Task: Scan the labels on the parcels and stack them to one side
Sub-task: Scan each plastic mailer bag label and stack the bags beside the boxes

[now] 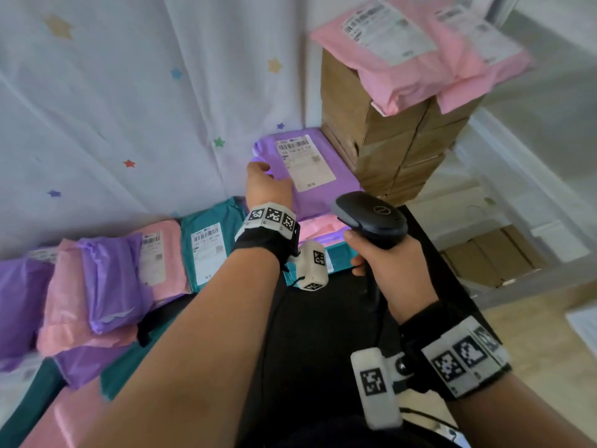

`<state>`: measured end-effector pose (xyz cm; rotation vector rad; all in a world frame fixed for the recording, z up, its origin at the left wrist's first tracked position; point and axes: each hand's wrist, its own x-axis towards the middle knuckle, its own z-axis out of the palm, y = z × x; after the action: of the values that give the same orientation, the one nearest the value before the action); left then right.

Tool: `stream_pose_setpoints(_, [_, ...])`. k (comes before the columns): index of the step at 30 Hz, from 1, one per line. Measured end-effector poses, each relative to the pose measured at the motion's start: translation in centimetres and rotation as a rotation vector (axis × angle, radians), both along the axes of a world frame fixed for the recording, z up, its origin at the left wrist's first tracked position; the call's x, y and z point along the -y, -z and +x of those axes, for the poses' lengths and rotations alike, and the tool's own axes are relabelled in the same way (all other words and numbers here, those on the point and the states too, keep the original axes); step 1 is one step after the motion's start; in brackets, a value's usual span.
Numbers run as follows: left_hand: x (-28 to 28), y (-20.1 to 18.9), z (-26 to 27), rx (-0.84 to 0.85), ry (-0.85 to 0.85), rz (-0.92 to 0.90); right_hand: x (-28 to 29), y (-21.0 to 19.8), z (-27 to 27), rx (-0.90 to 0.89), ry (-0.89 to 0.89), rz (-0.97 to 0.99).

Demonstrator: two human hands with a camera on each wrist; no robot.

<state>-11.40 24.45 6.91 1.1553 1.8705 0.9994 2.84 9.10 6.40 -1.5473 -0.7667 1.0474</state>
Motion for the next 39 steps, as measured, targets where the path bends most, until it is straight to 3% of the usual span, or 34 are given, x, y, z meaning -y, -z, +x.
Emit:
stream_pose_setpoints(4, [-0.4, 0.6, -0.2, -0.265, 0.113, -0.010, -0.5, 0.1, 0.0, 0.016, -0.015, -0.015])
stream_pose_setpoints(11, [1.5, 2.6, -5.1, -0.175, 0.009, 0.059, -1.4, 0.6, -2.1, 0.028, -0.077, -0.035])
stream_pose_setpoints(16, [4.2, 6.8, -11.9, -0.361, -0.010, -0.314, -1.5, 1.4, -5.4, 0.061, -0.169, -0.046])
stream_pose_setpoints(20, [5.8, 8.8, -15.3, -0.414, 0.003, -0.565, -1.7, 2.5, -7.8, 0.065, -0.236, -0.089])
stream_pose_setpoints(29, [6.4, 10.5, -17.5, -0.113, -0.083, -0.540, -1.3, 4.7, -9.7, 0.038, -0.263, -0.200])
stream_pose_setpoints(36, [6.0, 10.0, -17.9, -0.056, -0.042, -0.532, -1.0, 4.7, -10.6, 0.077, -0.262, -0.186])
stream_pose_setpoints(39, [6.4, 9.3, -17.6, 0.130, -0.036, -0.554, -0.8, 4.5, -10.9, 0.080, -0.266, -0.165])
